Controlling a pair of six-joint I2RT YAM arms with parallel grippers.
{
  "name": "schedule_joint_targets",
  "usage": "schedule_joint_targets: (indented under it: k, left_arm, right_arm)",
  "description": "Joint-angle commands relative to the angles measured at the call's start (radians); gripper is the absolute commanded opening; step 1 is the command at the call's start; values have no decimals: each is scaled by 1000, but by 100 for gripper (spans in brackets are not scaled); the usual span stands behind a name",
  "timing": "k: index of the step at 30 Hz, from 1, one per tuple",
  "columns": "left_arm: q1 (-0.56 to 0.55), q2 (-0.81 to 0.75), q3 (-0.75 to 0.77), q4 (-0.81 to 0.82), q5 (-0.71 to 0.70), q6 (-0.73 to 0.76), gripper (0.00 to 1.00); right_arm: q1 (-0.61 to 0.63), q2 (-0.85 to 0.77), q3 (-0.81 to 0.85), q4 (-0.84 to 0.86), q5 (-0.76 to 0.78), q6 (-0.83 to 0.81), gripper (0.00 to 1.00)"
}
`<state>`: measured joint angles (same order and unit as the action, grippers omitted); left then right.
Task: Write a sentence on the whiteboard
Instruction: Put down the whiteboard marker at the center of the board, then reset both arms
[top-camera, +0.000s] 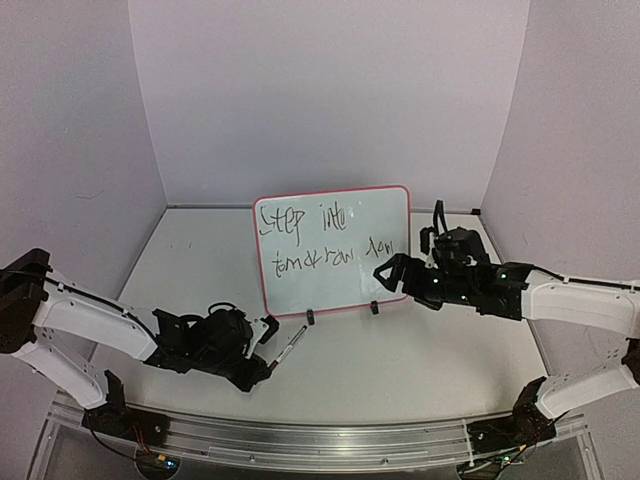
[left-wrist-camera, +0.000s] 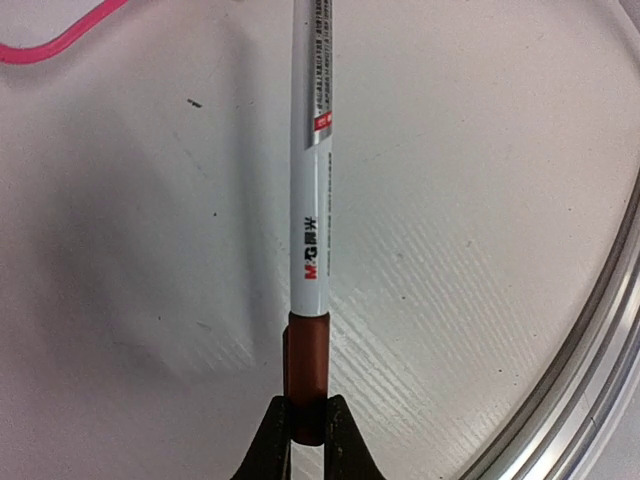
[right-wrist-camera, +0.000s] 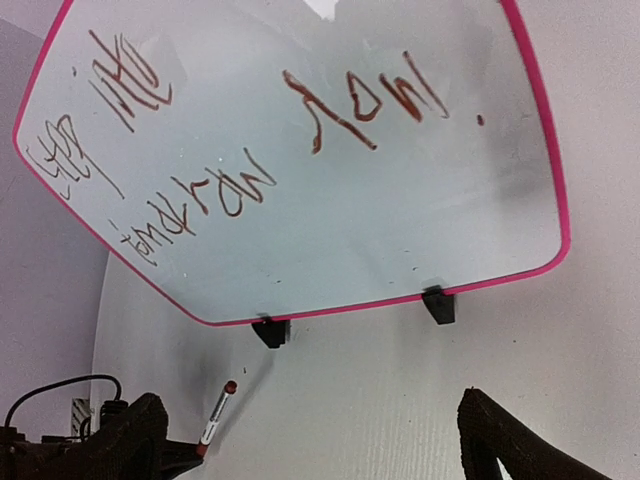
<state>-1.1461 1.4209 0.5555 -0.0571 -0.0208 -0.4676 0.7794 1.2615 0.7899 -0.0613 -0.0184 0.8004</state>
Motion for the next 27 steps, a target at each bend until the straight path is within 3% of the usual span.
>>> schedule_joint_targets:
  k: [1,4,9,15,20,27]
  left_arm:
    - [8,30,55,-107,-85,-79,7]
    - [10,44,69,-134,-98,-102,16]
    - [21,7,55,-133,-117,-122,50]
    - [127,-98,14,-105,-97,-132,77]
    - [261,-125,35,-97,-61,-83,86]
    - [621,-175,53,-89,30,22,87]
  right_arm:
    - [-29,-40,-22,-104,100,-22,98]
    - [-48,-63,-30,-139,142,-44,98]
    - [-93,-94,-32,-186,167,-80,98]
    - [-144,-105,-40,-219,197,-111,98]
    - [-196,-103,-52,-219,239,-147,98]
    - [-318,-121,-72,-215,269,-252,98]
